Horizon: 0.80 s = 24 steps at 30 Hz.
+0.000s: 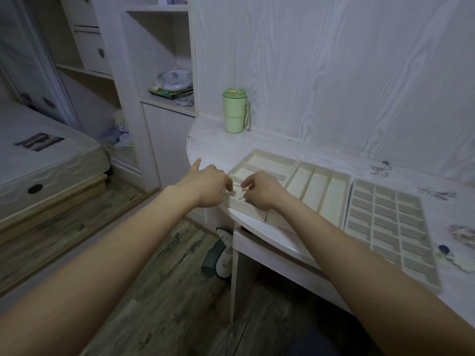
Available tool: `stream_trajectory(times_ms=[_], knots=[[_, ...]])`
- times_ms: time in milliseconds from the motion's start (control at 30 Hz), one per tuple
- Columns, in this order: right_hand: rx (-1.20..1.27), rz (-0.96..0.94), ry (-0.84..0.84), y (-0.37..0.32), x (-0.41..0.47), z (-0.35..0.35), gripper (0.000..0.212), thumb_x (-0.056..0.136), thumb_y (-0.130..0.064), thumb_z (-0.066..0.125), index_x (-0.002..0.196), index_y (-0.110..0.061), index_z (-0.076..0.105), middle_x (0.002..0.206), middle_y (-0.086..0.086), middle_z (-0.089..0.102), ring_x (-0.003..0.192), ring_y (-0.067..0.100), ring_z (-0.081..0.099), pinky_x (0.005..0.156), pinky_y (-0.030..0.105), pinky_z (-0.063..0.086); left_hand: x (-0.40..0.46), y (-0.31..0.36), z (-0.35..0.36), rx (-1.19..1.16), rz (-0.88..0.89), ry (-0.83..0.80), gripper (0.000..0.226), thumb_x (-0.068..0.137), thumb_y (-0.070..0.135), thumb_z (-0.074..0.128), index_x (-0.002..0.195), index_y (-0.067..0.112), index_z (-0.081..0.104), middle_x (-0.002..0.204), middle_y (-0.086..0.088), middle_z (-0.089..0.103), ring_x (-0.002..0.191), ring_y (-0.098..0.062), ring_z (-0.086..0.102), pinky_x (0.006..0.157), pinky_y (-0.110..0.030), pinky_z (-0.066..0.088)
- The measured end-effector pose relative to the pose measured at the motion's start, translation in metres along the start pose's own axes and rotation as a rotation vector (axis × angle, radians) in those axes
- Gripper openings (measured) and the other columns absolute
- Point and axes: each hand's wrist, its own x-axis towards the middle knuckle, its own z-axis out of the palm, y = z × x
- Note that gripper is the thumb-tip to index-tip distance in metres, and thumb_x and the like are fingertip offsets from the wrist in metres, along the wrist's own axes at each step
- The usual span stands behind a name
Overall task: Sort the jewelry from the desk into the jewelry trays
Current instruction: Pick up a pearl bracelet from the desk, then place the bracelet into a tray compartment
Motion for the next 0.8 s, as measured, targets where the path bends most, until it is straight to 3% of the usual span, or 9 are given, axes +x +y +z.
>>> stream_trajectory(times_ms=[100,167,233,367,567,700,800], knots=[[0.023,-0.034,0.069,0.009,-0.012,-0.017,0.032,0.092,-0.007,0.053,0.124,-0.011,0.06,0.123,0.011,0.058,0.099,0.021,0.059,0.078,0.023,0.042,0.002,0.01,-0.004,-0.03,0.039,0.123,0.04,0.089,0.013,0.042,0.125,0.025,0.056,0.127,0.0,0.054,0.119,-0.021,0.045,0.099,-0.036,0.032],[0.033,-0.046,0.126,0.02,-0.024,-0.033,0.032,0.092,-0.008,0.053,0.122,-0.012,0.061,0.122,0.01,0.058,0.107,0.021,0.057,0.08,0.023,0.042,0.005,0.024,-0.01,-0.089,0.061,0.188,0.036,0.091,0.016,0.043,0.123,0.024,0.056,0.126,0.0,0.053,0.115,-0.021,0.047,0.082,-0.03,0.036],[0.016,-0.031,0.179,0.035,-0.038,-0.051,0.032,0.092,-0.008,0.053,0.122,-0.013,0.062,0.119,0.009,0.06,0.107,0.021,0.057,0.079,0.023,0.041,0.01,0.045,-0.017,-0.15,0.079,0.227,0.035,0.092,0.016,0.042,0.123,0.024,0.055,0.125,-0.001,0.053,0.114,-0.021,0.049,0.076,-0.029,0.037],[-0.076,0.045,0.293,0.077,-0.073,-0.087,0.031,0.091,-0.009,0.051,0.119,-0.012,0.064,0.119,0.009,0.061,0.111,0.022,0.056,0.082,0.021,0.036,0.032,0.103,-0.032,-0.295,0.172,0.264,0.033,0.091,0.017,0.045,0.119,0.022,0.06,0.12,0.0,0.061,0.108,-0.021,0.056,0.084,-0.033,0.046],[-0.111,0.253,0.393,0.157,-0.134,-0.134,0.029,0.092,-0.012,0.052,0.118,-0.014,0.064,0.121,0.007,0.061,0.106,0.02,0.058,0.09,0.03,0.044,0.065,0.218,-0.048,-0.502,0.317,0.223,0.028,0.09,0.016,0.048,0.113,0.017,0.064,0.115,-0.003,0.065,0.103,-0.022,0.06,0.093,-0.038,0.048],[-0.143,0.397,0.41,0.213,-0.168,-0.155,0.031,0.093,-0.011,0.049,0.121,-0.013,0.061,0.127,0.008,0.058,0.113,0.022,0.055,0.093,0.032,0.044,0.084,0.296,-0.05,-0.511,0.426,0.159,0.027,0.093,0.015,0.048,0.113,0.011,0.064,0.117,-0.007,0.064,0.105,-0.023,0.059,0.092,-0.03,0.045],[-0.145,0.507,0.41,0.251,-0.184,-0.167,0.034,0.094,-0.011,0.047,0.126,-0.011,0.057,0.128,0.01,0.057,0.114,0.024,0.055,0.091,0.032,0.044,0.099,0.343,-0.046,-0.453,0.452,0.13,0.028,0.096,0.02,0.047,0.107,0.006,0.068,0.113,-0.011,0.066,0.101,-0.026,0.06,0.091,-0.036,0.048]])
